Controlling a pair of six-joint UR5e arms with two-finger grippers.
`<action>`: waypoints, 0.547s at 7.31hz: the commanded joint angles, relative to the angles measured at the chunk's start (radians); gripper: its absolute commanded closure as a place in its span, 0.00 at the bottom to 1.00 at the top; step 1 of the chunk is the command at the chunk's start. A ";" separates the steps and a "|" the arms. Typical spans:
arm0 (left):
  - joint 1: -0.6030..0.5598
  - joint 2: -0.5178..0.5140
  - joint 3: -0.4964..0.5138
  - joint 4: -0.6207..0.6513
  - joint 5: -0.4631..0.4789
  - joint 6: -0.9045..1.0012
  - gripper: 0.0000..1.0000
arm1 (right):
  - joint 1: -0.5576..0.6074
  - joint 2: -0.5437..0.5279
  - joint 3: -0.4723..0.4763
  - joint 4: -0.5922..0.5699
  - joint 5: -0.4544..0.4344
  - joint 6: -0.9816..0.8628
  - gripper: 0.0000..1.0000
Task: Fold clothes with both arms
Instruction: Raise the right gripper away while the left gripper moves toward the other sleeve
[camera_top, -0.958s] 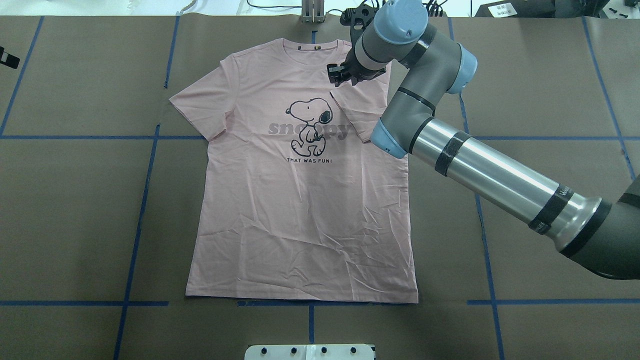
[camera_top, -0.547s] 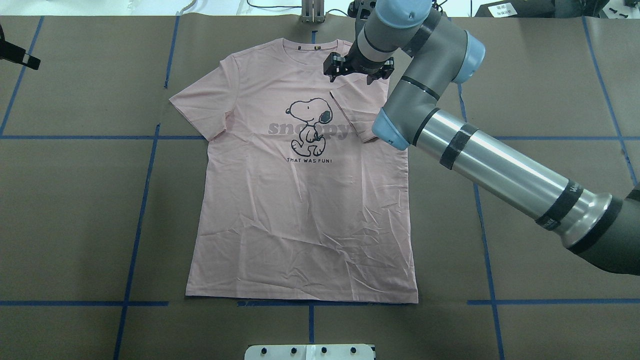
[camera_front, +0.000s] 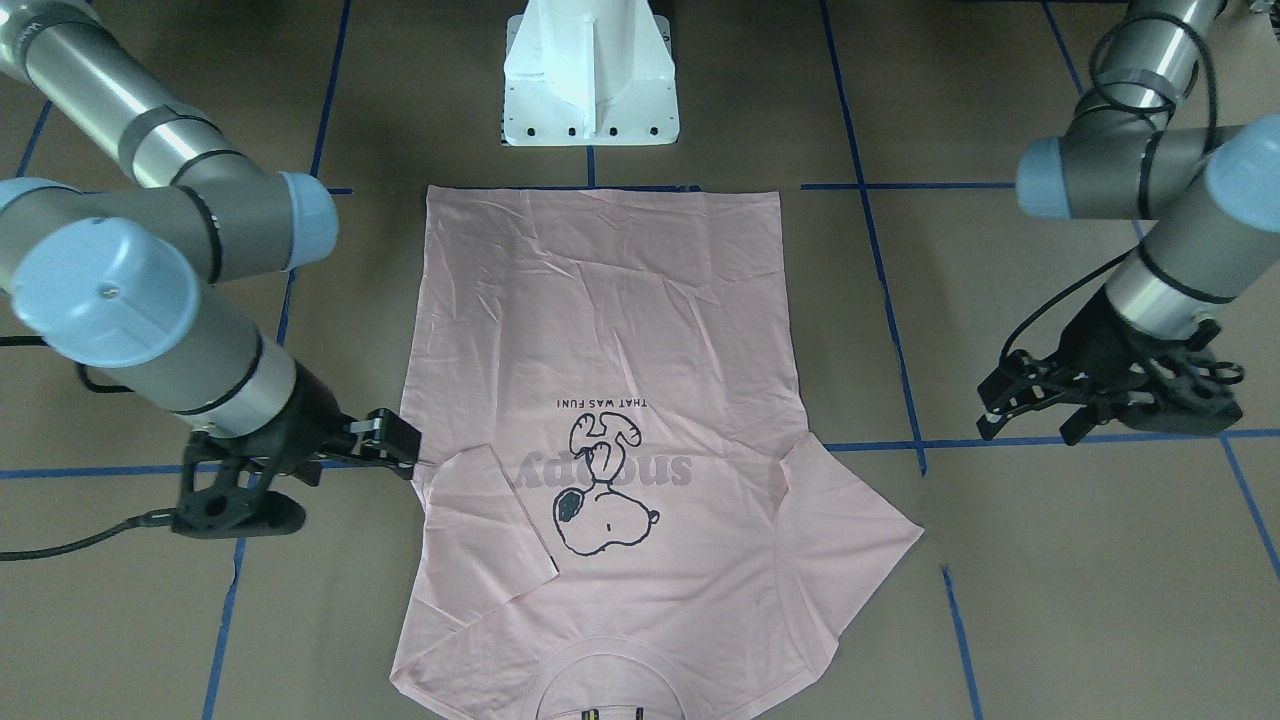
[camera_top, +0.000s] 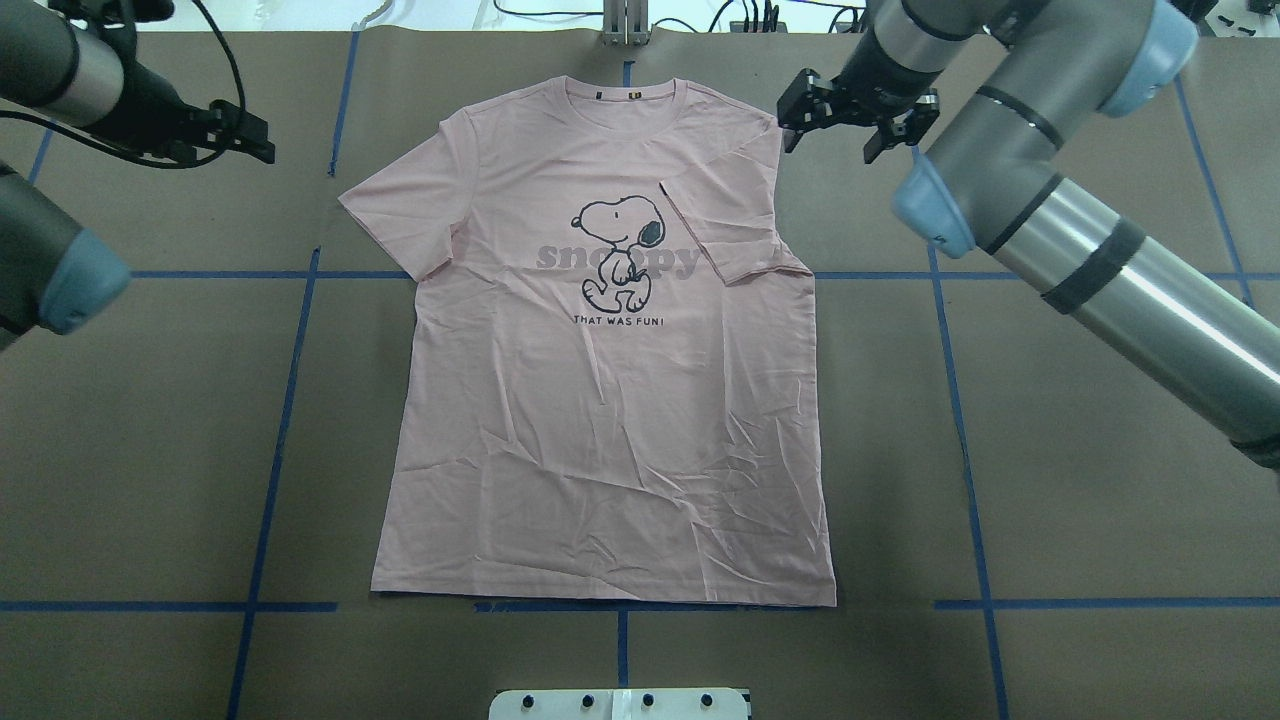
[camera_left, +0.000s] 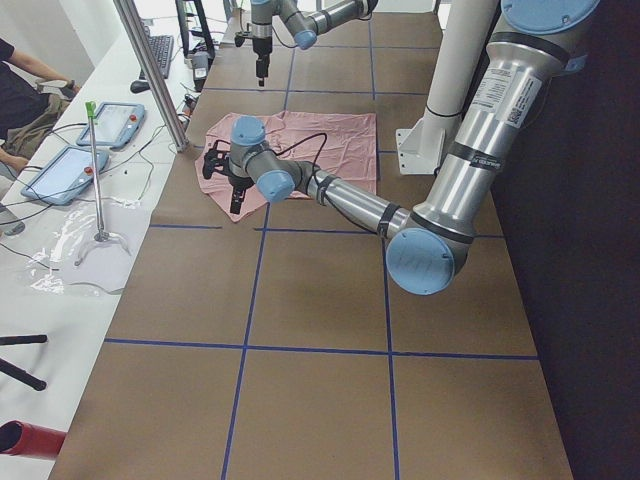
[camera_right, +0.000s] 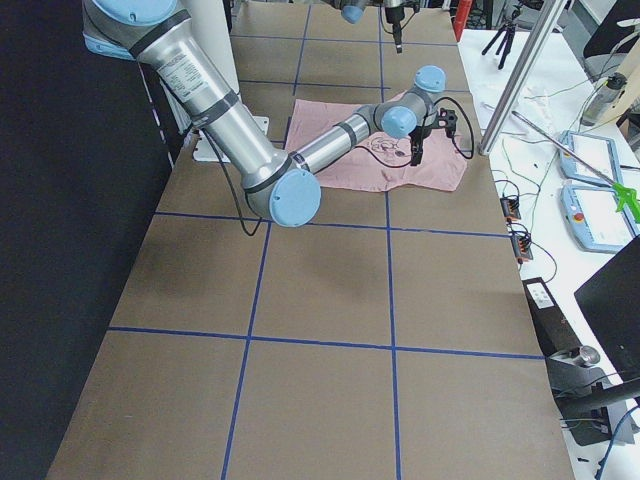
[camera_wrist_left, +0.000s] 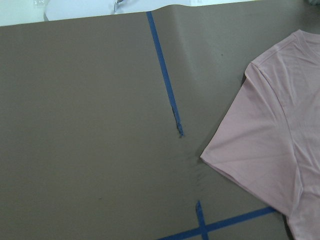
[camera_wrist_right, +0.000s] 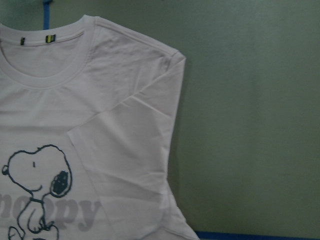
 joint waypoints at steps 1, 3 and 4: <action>0.088 -0.084 0.169 -0.118 0.159 -0.121 0.01 | 0.084 -0.118 0.076 -0.060 0.029 -0.207 0.00; 0.116 -0.123 0.371 -0.345 0.209 -0.134 0.01 | 0.099 -0.141 0.077 -0.079 0.028 -0.280 0.00; 0.139 -0.125 0.388 -0.351 0.244 -0.134 0.02 | 0.098 -0.143 0.077 -0.077 0.023 -0.278 0.00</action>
